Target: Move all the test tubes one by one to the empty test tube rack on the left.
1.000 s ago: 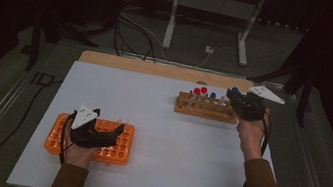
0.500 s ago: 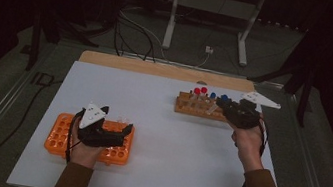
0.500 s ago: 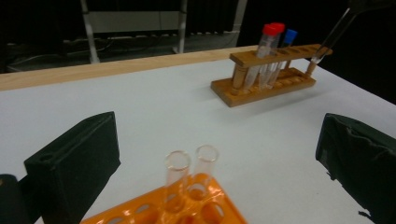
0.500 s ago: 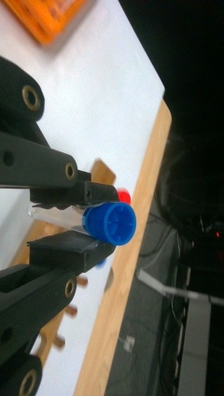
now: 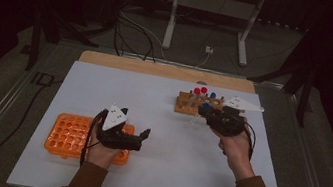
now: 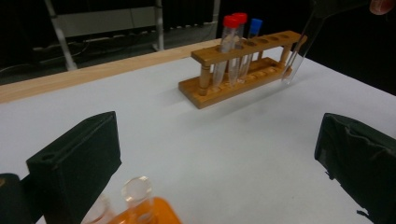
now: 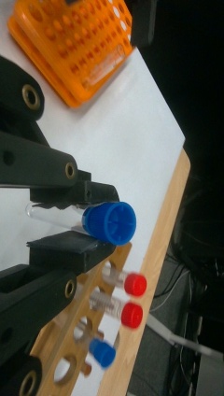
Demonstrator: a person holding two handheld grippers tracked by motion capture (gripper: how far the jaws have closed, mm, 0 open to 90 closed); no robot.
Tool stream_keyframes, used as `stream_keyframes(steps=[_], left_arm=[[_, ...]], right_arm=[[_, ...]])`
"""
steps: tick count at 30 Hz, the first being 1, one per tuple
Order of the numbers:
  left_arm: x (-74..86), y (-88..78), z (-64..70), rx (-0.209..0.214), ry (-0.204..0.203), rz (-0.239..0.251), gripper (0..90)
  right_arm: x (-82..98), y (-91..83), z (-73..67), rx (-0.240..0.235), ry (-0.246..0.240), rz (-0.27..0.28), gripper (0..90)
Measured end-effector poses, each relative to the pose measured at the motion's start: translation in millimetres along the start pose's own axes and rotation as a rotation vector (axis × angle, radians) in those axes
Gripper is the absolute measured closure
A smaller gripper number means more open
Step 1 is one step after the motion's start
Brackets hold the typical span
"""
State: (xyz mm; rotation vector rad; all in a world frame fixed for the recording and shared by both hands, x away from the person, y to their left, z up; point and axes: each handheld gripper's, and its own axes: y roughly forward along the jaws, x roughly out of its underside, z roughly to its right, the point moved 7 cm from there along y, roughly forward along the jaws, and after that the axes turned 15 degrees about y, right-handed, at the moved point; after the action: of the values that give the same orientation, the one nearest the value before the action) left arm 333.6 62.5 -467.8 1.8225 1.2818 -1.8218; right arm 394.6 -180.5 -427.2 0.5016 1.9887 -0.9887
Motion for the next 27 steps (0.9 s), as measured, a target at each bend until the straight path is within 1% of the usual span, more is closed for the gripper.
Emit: stream_keyframes(steps=[3,9,17,22,27], left_arm=[[-3.7,4.6,5.3,0.008,0.012,0.001,1.3],[-11.4,12.3,16.3,0.024,0.050,-0.002,1.3],[-16.6,21.1,29.7,0.050,0.069,0.000,1.6],[-19.8,25.3,37.0,0.077,0.079,-0.006,5.5],[-22.5,29.2,44.1,0.101,0.090,-0.009,9.6]], right_arm=[[2.9,1.1,-8.2,-0.020,-0.006,-0.008,76.0],[9.8,4.8,-21.9,-0.051,-0.021,-0.028,75.9],[17.6,8.6,-38.6,-0.091,-0.040,-0.055,75.9],[21.8,11.0,-47.7,-0.112,-0.052,-0.072,75.8],[24.6,12.9,-55.9,-0.133,-0.053,-0.086,75.8]])
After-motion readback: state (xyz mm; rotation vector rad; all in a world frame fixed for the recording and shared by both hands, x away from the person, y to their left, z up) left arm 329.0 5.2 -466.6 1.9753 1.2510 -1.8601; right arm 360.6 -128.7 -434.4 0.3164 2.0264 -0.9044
